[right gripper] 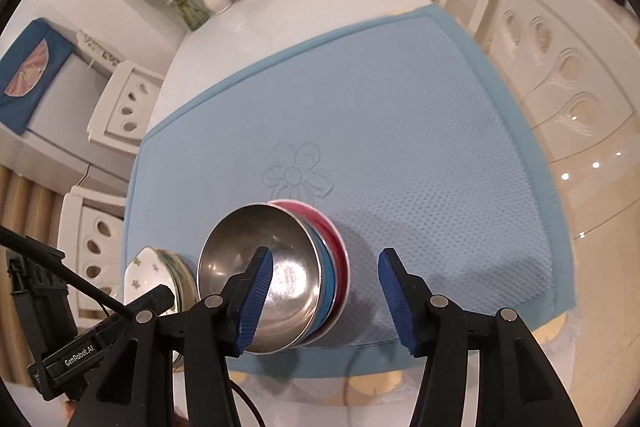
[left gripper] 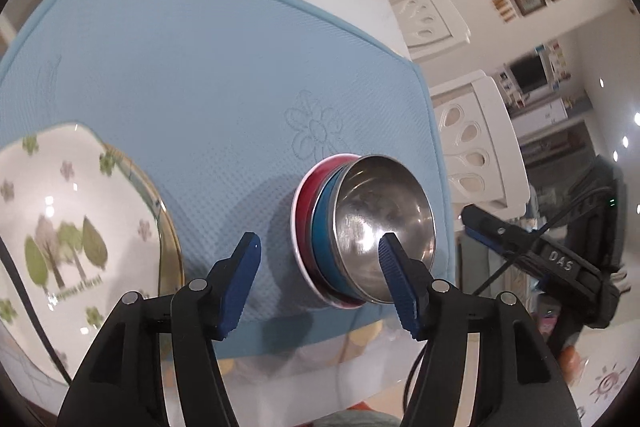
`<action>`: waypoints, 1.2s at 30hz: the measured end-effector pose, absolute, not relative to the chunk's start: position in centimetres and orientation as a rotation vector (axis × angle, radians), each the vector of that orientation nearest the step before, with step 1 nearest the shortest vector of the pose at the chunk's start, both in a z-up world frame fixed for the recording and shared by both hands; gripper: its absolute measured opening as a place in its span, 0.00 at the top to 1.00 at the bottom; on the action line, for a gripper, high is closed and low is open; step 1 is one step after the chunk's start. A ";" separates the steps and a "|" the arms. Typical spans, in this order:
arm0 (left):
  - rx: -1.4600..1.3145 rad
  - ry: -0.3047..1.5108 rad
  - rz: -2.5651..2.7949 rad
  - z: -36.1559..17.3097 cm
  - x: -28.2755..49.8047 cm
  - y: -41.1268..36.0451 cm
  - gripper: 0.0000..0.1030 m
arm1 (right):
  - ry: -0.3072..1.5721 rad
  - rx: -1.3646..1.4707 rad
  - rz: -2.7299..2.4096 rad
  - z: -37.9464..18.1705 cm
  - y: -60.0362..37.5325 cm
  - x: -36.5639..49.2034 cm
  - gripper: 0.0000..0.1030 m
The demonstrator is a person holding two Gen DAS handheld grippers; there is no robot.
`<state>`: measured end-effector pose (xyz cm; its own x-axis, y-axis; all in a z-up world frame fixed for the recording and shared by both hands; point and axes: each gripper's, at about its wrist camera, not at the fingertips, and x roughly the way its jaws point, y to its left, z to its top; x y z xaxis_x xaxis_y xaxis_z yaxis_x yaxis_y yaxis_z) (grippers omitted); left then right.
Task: Organize plates and bowls
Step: 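Close both grippers on the rim of the nested bowl stack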
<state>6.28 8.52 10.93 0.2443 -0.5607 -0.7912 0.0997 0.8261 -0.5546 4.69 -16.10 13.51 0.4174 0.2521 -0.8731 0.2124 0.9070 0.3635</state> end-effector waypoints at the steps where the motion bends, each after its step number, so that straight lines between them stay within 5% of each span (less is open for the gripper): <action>1: -0.450 1.255 -0.465 10.7 6.2 8.5 0.42 | 1.166 0.467 0.049 13.0 -16.2 5.0 0.49; 19: -0.563 1.247 -0.190 7.4 5.0 5.9 0.43 | 1.338 0.373 0.325 6.7 -15.8 8.0 0.49; 36: -0.435 1.265 -0.128 5.4 6.5 3.2 0.56 | 1.344 0.227 0.421 4.0 -13.7 9.9 0.49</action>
